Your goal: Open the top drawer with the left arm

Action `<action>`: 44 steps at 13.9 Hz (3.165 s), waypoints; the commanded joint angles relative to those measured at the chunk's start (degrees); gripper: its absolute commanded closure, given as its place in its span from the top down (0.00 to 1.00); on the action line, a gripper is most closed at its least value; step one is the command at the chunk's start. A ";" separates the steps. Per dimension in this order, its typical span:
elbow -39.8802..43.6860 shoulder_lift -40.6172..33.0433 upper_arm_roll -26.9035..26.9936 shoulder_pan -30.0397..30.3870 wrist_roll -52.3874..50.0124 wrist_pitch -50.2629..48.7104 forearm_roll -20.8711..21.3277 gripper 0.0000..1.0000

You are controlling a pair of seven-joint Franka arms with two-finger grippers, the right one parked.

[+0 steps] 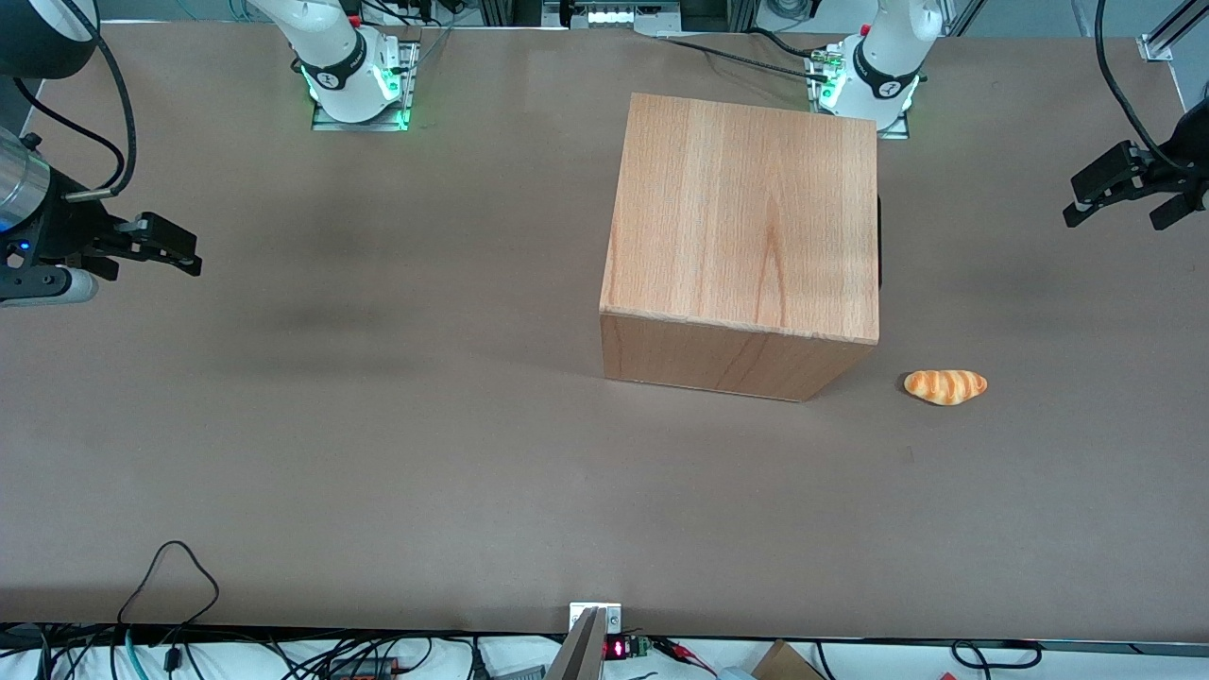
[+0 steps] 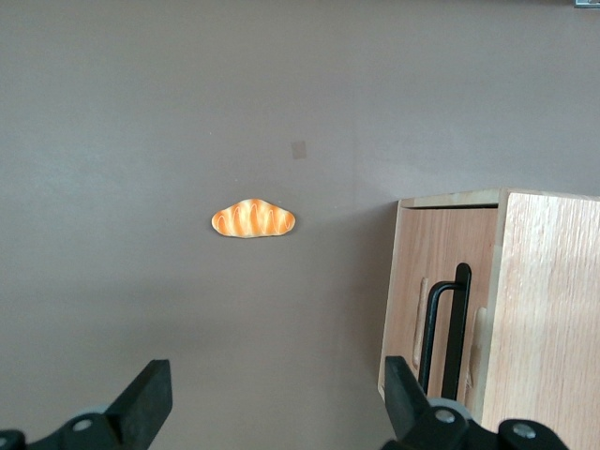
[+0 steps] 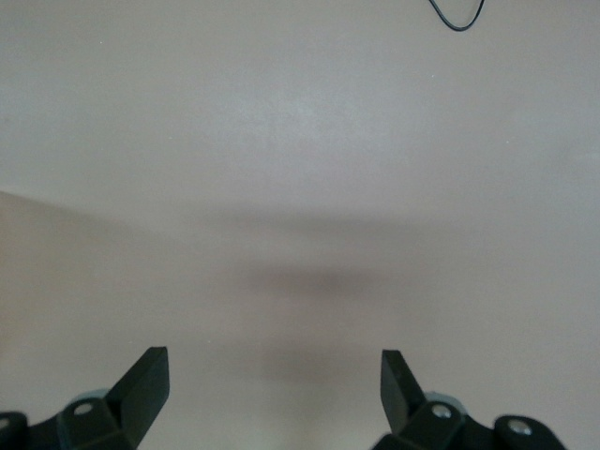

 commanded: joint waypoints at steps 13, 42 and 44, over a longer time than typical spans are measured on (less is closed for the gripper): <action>-2.99 3.47 0.19 -1.38 -0.64 -3.59 -4.65 1.00; -23.56 6.28 -3.24 -1.38 1.99 11.88 -16.87 1.00; -23.65 6.80 -3.85 -1.38 1.99 12.32 -16.96 1.00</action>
